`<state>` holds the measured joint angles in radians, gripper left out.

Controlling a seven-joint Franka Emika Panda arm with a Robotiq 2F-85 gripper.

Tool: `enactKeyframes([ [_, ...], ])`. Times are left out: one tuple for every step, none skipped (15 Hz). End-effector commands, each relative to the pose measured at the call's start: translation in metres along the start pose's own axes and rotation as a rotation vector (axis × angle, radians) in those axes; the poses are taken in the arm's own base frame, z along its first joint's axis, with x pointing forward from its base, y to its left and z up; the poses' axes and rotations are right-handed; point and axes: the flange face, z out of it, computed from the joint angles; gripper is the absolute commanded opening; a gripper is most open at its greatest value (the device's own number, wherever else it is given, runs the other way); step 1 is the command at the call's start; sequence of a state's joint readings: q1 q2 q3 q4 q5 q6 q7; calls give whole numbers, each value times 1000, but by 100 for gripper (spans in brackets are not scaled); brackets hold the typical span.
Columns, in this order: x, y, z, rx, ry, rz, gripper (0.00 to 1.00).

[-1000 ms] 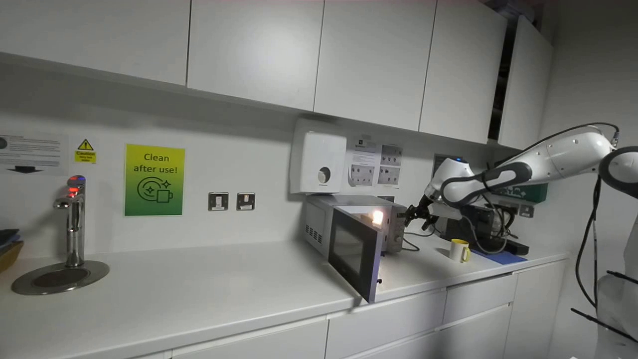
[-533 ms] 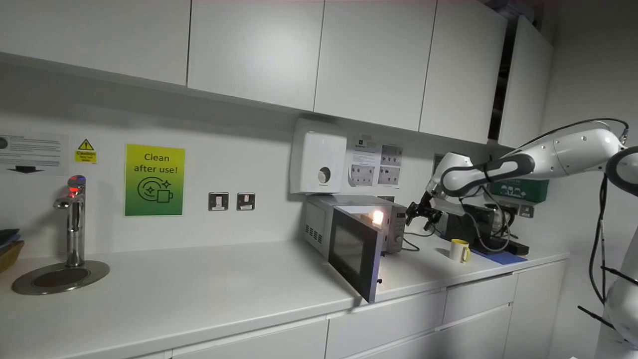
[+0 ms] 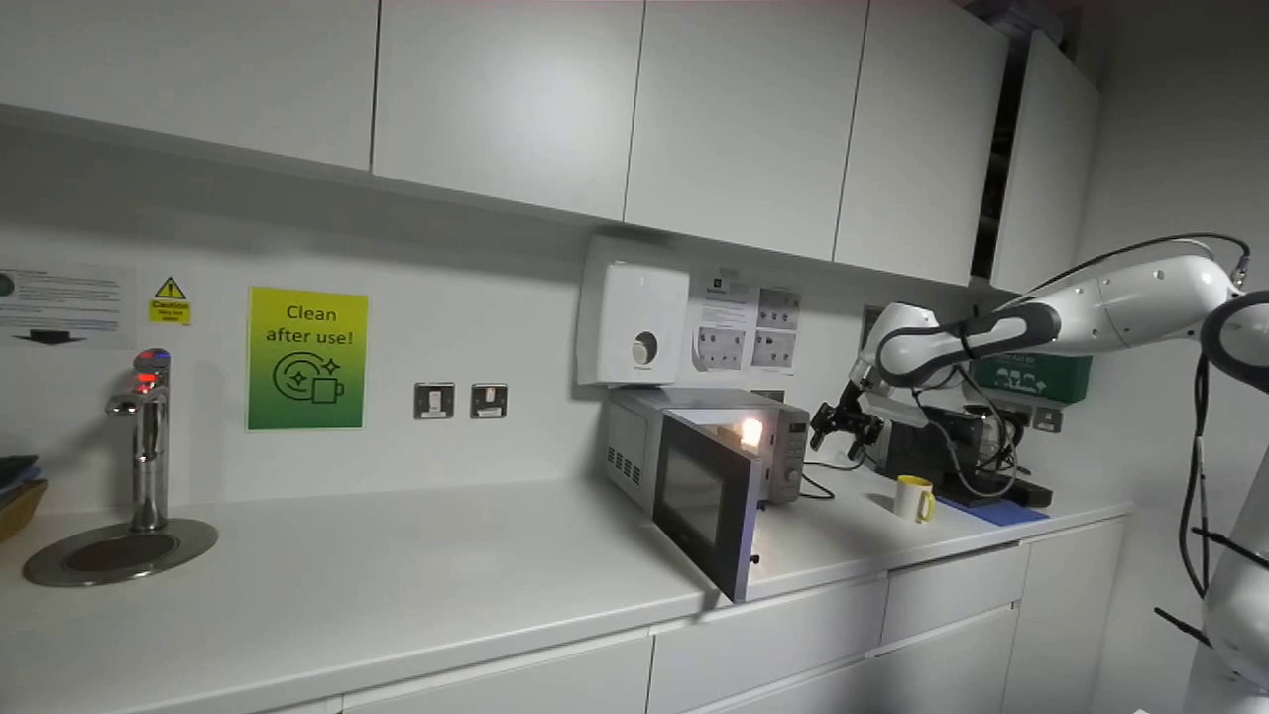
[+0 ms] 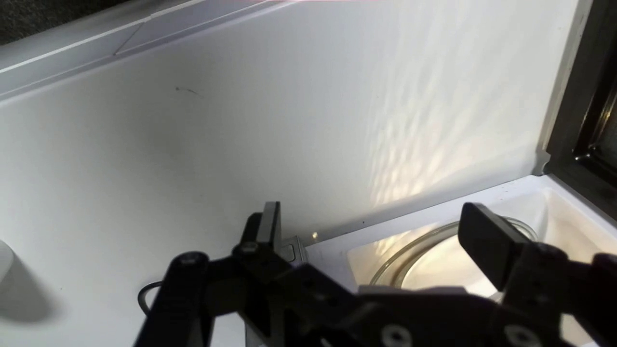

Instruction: Put the white plate in the microwave.

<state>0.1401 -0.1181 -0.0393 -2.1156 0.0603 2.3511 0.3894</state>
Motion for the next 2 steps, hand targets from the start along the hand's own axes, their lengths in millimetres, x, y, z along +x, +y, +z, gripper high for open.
enactKeyframes([
  [0,0,0,0,-1,-1,100],
  [0,-1,0,0,-1,-1,100],
])
